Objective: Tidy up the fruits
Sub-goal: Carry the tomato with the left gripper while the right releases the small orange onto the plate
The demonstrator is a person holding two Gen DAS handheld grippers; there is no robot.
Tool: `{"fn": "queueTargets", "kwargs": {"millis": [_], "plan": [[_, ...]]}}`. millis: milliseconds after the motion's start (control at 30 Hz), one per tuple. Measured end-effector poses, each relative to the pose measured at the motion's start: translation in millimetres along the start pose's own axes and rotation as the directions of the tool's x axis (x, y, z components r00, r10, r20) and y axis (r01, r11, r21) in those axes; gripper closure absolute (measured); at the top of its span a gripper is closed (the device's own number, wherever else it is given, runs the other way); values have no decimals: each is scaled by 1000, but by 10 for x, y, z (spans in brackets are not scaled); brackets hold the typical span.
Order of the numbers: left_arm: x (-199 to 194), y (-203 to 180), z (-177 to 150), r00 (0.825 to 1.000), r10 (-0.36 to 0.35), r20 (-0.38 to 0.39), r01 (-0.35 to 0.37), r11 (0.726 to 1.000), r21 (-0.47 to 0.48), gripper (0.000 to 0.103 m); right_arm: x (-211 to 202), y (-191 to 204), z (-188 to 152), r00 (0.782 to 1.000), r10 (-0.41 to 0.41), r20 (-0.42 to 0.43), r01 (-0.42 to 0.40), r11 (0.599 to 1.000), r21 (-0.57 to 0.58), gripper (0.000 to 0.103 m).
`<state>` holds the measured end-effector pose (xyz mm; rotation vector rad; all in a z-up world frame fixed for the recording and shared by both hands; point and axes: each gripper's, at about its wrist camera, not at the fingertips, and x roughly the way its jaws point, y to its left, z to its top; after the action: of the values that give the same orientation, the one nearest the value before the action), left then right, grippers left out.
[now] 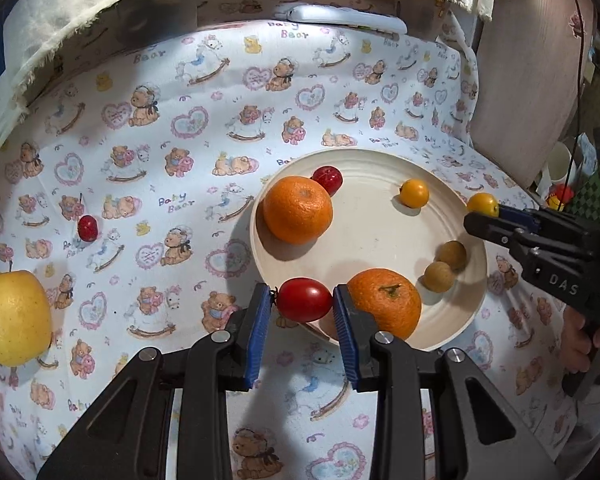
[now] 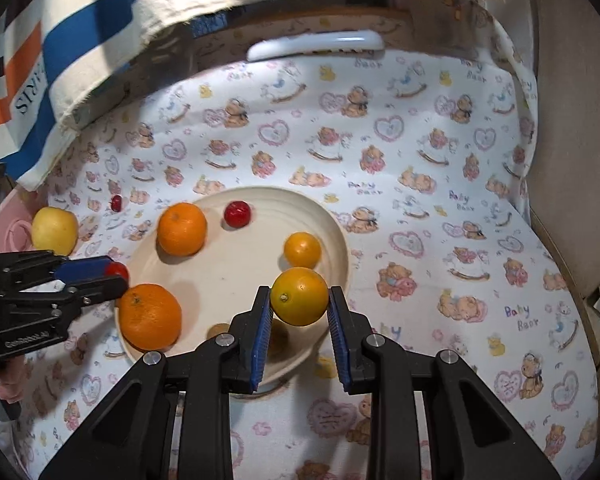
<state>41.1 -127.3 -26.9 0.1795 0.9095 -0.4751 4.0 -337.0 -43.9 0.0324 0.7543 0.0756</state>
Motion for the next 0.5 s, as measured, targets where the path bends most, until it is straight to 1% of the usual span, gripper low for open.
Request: {"fn": "queueTargets", "kwargs": {"millis": [400, 500], "plan": [[2, 33, 9, 1000, -11, 1, 11, 1000, -23, 72, 44, -19, -7, 1000, -15, -20, 15, 1000, 4, 75], [-2, 18, -6, 1000, -3, 6, 3, 1000, -6, 72, 47, -29, -8, 1000, -2, -28, 2, 1000, 14, 74]]}}
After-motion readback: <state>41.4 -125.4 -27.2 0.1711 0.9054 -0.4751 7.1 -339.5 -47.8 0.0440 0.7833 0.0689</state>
